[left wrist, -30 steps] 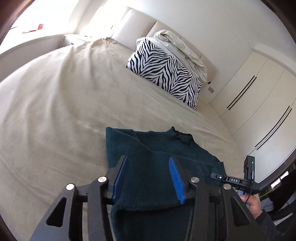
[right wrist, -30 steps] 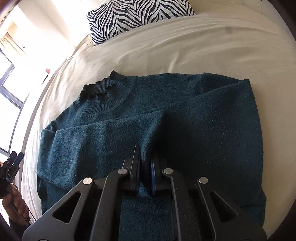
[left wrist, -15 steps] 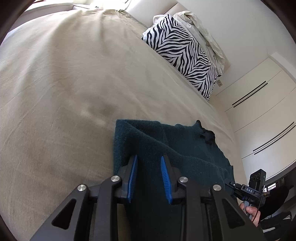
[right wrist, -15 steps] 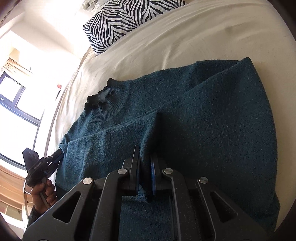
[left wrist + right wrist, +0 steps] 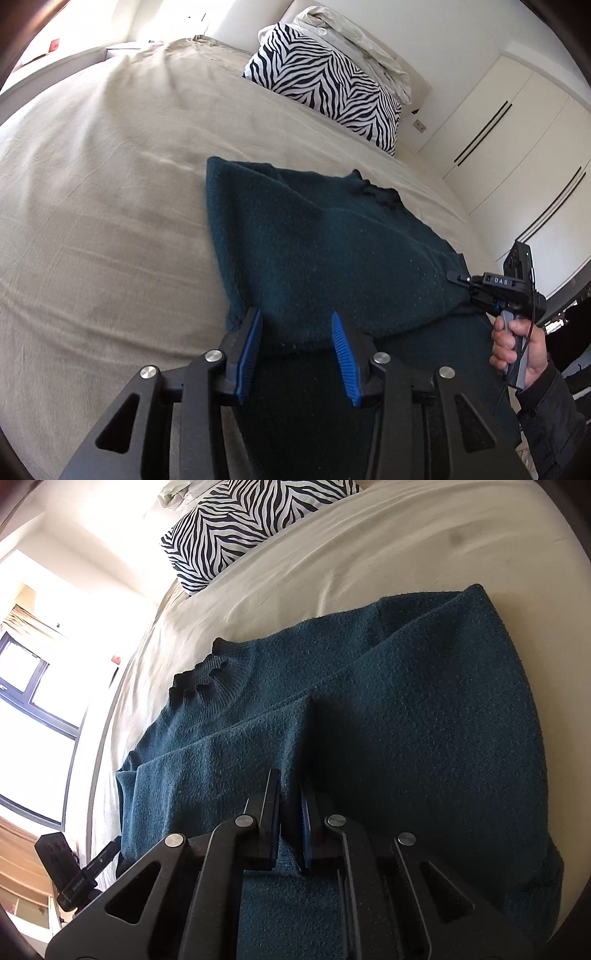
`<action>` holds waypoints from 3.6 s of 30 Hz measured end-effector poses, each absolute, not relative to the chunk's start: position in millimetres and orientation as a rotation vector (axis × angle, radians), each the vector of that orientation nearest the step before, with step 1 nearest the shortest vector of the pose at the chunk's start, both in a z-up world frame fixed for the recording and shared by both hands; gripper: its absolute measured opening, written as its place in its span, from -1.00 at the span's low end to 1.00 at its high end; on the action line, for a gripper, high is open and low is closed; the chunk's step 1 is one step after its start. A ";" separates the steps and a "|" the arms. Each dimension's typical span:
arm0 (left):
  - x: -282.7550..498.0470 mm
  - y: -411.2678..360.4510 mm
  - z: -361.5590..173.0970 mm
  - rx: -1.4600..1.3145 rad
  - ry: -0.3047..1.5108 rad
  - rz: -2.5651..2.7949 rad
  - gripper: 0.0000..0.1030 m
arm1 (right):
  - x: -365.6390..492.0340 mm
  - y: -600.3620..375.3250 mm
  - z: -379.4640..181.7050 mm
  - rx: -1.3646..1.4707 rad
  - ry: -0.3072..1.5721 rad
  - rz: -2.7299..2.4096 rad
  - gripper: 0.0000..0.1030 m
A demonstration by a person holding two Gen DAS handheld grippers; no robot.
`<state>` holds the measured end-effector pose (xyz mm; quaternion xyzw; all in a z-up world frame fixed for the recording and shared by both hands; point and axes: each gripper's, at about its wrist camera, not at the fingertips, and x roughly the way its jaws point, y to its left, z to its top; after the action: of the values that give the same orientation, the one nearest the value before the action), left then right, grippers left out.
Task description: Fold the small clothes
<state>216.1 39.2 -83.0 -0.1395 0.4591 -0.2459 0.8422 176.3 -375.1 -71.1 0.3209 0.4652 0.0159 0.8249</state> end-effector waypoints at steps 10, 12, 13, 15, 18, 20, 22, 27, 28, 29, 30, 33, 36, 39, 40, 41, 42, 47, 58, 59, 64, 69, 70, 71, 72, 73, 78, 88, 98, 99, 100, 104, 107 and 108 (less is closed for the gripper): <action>246.7 34.1 -44.1 -0.292 0.873 -0.506 0.03 | 174.0 -374.6 -72.1 0.673 0.970 0.024 -0.84; 267.6 23.0 -51.1 -0.269 0.899 -0.497 0.07 | 172.5 -375.1 -72.8 0.670 0.963 0.021 -0.84; 277.2 18.3 -59.7 -0.248 0.916 -0.478 0.07 | 171.5 -375.3 -73.0 0.676 0.959 0.019 -0.84; 293.0 16.5 -84.2 -0.253 0.999 -0.436 0.06 | 167.7 -379.0 -74.5 0.695 0.953 0.023 -0.84; 288.3 26.9 -91.2 -0.316 0.966 -0.460 0.05 | 163.2 -385.7 -75.8 0.720 0.949 0.045 -0.83; 277.7 32.1 -85.5 -0.320 0.962 -0.462 0.07 | 156.8 -392.5 -74.7 0.744 0.941 0.042 -0.80; 262.9 39.4 -77.9 -0.311 0.961 -0.458 0.08 | 144.4 -399.8 -70.9 0.761 0.923 0.014 -0.73; 200.6 75.2 -58.6 -0.376 0.917 -0.419 0.35 | 92.1 -411.3 -45.3 0.771 0.860 -0.066 -0.13; 184.9 82.6 -57.3 -0.394 0.915 -0.410 0.38 | 77.5 -411.8 -39.1 0.773 0.838 -0.074 0.04; 172.4 88.6 -57.1 -0.410 0.919 -0.412 0.42 | 63.6 -411.4 -33.9 0.771 0.821 -0.069 0.06; 157.0 92.8 -57.3 -0.428 0.927 -0.420 0.42 | 50.3 -410.4 -30.2 0.768 0.817 -0.061 0.06; 113.7 101.1 -61.1 -0.467 0.958 -0.432 0.43 | 12.6 -406.4 -24.6 0.757 0.836 -0.055 0.06; 77.1 102.3 -68.2 -0.455 1.012 -0.452 0.43 | -26.2 -399.0 -17.2 0.712 0.847 -0.052 0.06; 45.9 103.4 -80.3 -0.466 1.085 -0.457 0.42 | -64.7 -393.5 -13.1 0.666 0.869 -0.075 0.06; 34.2 104.3 -81.0 -0.464 1.087 -0.462 0.43 | -76.7 -393.8 -12.7 0.660 0.877 -0.084 0.06; 25.8 104.7 -80.3 -0.456 1.087 -0.464 0.44 | -89.0 -395.2 -13.2 0.658 0.884 -0.091 0.06; 15.1 105.5 -79.5 -0.452 1.091 -0.466 0.43 | -99.9 -395.6 -13.4 0.655 0.892 -0.097 0.06; -15.8 108.0 -83.1 -0.492 1.164 -0.485 0.43 | -144.9 -397.2 -20.9 0.641 0.937 -0.124 0.06; -38.1 96.5 -99.5 -0.482 1.280 -0.494 0.20 | -195.0 -417.7 -28.7 0.665 0.992 -0.172 0.06; -37.9 97.6 -100.3 -0.490 1.286 -0.490 0.10 | -199.3 -419.9 -28.0 0.666 1.000 -0.176 0.06; -34.7 97.8 -101.5 -0.475 1.306 -0.502 -0.01 | -223.2 -427.7 -28.1 0.674 1.039 -0.176 0.06; -32.6 92.0 -103.1 -0.465 1.332 -0.532 -0.01 | -240.6 -434.0 -35.5 0.723 1.082 -0.167 0.06; -32.9 91.0 -103.7 -0.465 1.335 -0.534 -0.01 | -241.5 -435.3 -37.9 0.734 1.096 -0.161 0.06; -33.5 90.4 -104.6 -0.469 1.336 -0.536 -0.01 | -242.1 -436.6 -40.4 0.741 1.110 -0.160 0.05; -33.5 90.7 -105.1 -0.475 1.337 -0.537 -0.01 | -243.5 -436.4 -41.8 0.747 1.116 -0.159 0.05; -34.0 91.3 -105.3 -0.481 1.336 -0.538 -0.03 | -244.3 -436.7 -42.4 0.751 1.118 -0.156 0.05; -37.7 93.9 -108.9 -0.457 1.363 -0.534 -0.75 | -242.6 -432.2 -45.3 0.741 1.147 -0.126 -0.36; -47.0 96.1 -87.9 -0.437 1.308 -0.586 -0.85 | -236.8 -399.8 -28.3 0.633 1.176 -0.047 -0.86; -38.5 128.0 -49.9 -0.743 1.150 -0.704 -0.86 | -223.1 -394.9 23.7 0.790 0.944 0.134 -0.86; -36.9 129.8 -46.8 -0.760 1.137 -0.709 -0.86 | -219.7 -395.4 28.4 0.802 0.922 0.143 -0.86; -34.6 131.7 -44.1 -0.783 1.124 -0.715 -0.86 | -215.3 -396.1 33.4 0.813 0.903 0.148 -0.86; -22.5 134.7 -35.1 -0.874 1.083 -0.737 -0.86 | -193.6 -401.2 45.1 0.850 0.853 0.167 -0.86; -13.1 136.4 -33.6 -0.941 1.060 -0.740 -0.86 | -177.0 -402.4 46.2 0.863 0.842 0.165 -0.86; -9.0 136.8 -33.3 -0.956 1.051 -0.735 -0.86 | -171.8 -405.0 46.8 0.873 0.834 0.166 -0.86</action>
<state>-9.0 136.8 -33.3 -0.4286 0.4711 -0.3296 0.6970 -171.8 -405.0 46.8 0.4099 0.3916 0.0780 0.8201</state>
